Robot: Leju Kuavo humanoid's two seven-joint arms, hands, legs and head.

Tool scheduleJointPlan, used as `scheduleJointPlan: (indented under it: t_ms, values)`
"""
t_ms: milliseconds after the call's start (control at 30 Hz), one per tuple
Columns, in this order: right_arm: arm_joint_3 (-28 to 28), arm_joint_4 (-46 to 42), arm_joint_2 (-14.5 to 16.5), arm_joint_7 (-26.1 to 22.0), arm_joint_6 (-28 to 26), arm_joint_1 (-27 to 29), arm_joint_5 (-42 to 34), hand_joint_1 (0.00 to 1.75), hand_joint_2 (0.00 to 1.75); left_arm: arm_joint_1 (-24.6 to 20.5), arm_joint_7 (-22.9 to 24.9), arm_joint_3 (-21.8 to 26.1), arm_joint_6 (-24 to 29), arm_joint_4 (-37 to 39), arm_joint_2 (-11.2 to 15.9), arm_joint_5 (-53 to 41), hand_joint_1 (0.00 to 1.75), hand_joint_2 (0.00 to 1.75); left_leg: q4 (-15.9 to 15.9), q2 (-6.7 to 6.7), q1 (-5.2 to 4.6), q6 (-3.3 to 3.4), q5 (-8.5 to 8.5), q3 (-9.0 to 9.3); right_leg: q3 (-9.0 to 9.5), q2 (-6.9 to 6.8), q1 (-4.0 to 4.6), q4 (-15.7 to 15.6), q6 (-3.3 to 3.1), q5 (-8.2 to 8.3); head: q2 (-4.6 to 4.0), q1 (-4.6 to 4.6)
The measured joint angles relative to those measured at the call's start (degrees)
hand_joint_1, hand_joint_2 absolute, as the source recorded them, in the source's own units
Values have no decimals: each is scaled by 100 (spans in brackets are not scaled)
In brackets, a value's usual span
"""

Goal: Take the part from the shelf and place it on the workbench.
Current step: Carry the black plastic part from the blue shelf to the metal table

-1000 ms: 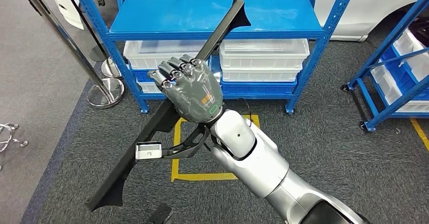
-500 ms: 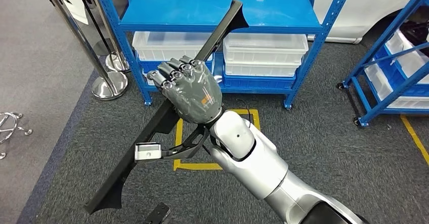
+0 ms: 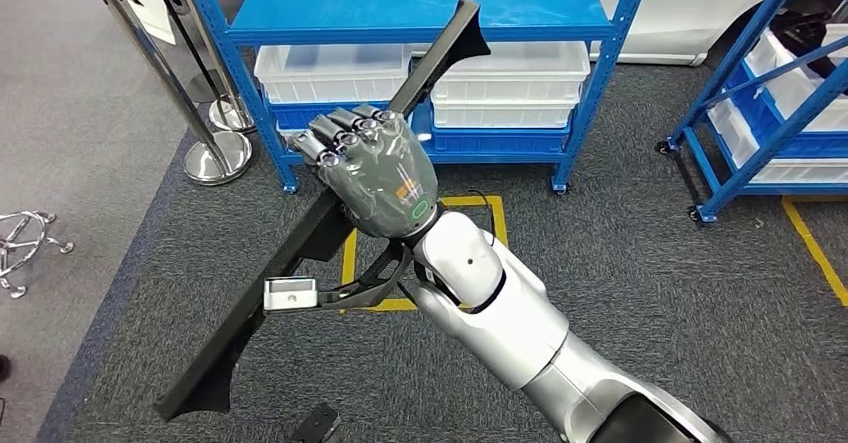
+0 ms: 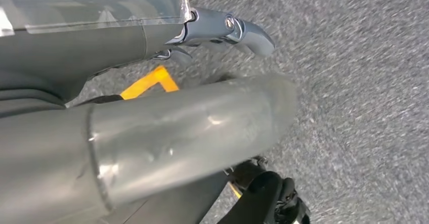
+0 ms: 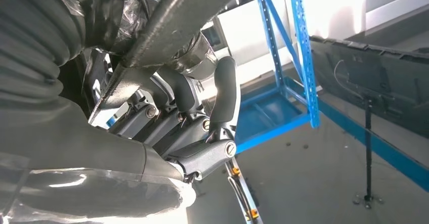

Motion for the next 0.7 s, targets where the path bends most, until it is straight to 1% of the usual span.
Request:
scheduleJointPlan:
  t_ms: [33,67,100,133,167,200,233,267,300,333,367,400,433,467,500,533,567,600,633,667,700]
  values:
    - [0,0,-1,-1,4,0,-9,175,175,-1,4,0,1,0,1,-6,0,0,212,0,-1,-2,-24,12,-95,-1,9,12,1,64,0,0]
    - [0,-1,-1,-1,5,0,-15,175,175,-1,9,0,2,0,2,-18,0,0,247,0,-2,4,68,108,-188,-2,14,27,4,124,0,-1]
    - [0,-2,-2,-1,5,0,-17,175,175,-1,14,0,3,0,3,-32,0,0,88,-1,-4,18,222,301,-276,-2,17,43,11,182,0,-1]
    - [0,-5,-2,-1,5,-1,-18,175,175,-5,20,0,4,0,4,-45,0,0,-241,-3,-7,38,341,581,-352,0,17,58,22,238,0,-1]
    - [0,-13,-2,-1,4,-5,-17,175,175,-15,24,0,5,-1,7,-56,0,0,-667,-6,-21,62,362,897,-412,3,22,69,41,292,0,-1]
    - [0,-19,-1,-1,4,-15,-13,175,175,-29,28,0,9,-2,9,-62,0,0,-1037,-11,-35,85,331,1151,-450,3,23,69,67,347,0,-1]
    - [0,-25,-1,-1,4,-31,-8,175,175,-44,32,0,13,-3,11,-64,0,0,-1304,-16,-53,110,274,1305,-466,2,20,59,96,404,0,0]
    - [0,-27,1,-1,0,-55,-4,175,175,-59,34,0,19,-4,15,-63,0,0,-1439,-20,-74,137,243,1359,-472,-1,16,36,131,463,0,0]
    - [0,-22,2,-1,-4,-81,-4,175,175,-69,31,0,25,-4,19,-60,0,0,-1476,-21,-77,168,286,1335,-471,-2,13,4,166,522,0,1]
    - [0,-14,3,-1,-12,-106,-12,175,175,-80,22,1,31,-4,22,-55,0,0,-1511,-9,-69,206,354,1308,-485,4,8,0,196,525,0,2]
    - [0,-3,3,-2,-21,-134,-28,175,175,-94,11,2,38,-4,26,-38,0,0,-1540,4,-56,256,429,1272,-525,13,7,67,224,418,0,3]
    - [0,10,3,-7,-30,-156,-48,175,175,-110,-3,3,49,-4,27,-21,0,0,-1567,16,-42,299,513,1219,-589,20,7,237,245,205,0,4]
    - [0,21,3,-14,-37,-174,-72,175,175,-125,-15,4,62,-4,27,0,0,0,-1576,27,-34,331,588,1151,-671,26,0,518,259,-94,0,4]
    - [0,31,3,-24,-42,-188,-93,175,175,-133,-23,5,74,-4,29,22,0,0,-1573,27,-36,351,656,1065,-757,26,-2,877,273,-389,0,4]
    - [0,42,3,-34,-43,-193,-108,175,175,-134,-28,7,84,-4,31,34,0,0,-1565,27,-38,349,719,979,-821,26,-5,1230,287,-577,0,3]
    - [0,55,3,-43,-43,-193,-117,175,175,-129,-32,10,88,-4,34,42,0,0,-1553,28,-39,342,781,889,-833,25,-11,1489,298,-626,0,4]
    - [0,71,3,-49,-43,-193,-121,175,175,-122,-34,14,90,-4,38,47,0,0,-1536,29,-39,332,839,797,-771,25,-20,1596,305,-552,0,3]
    - [0,87,4,-51,-42,-195,-122,175,175,-115,-36,18,91,-4,40,49,0,0,-1511,29,-39,317,891,706,-612,24,-30,1505,307,-406,0,3]
    - [0,100,10,-51,-42,-199,-123,175,175,-109,-38,24,92,-4,43,51,0,0,-1476,27,-38,298,936,621,-355,23,-41,1233,303,-277,0,3]
    - [1,107,21,-51,-42,-208,-125,175,175,-103,-41,31,95,-4,45,54,0,0,-1433,24,-44,274,970,542,-61,23,-44,857,295,-257,0,3]
    - [1,111,40,-52,-43,-218,-126,175,175,-94,-44,37,96,-4,47,56,0,0,-1391,21,-49,245,1001,478,198,28,-37,485,282,-311,0,2]
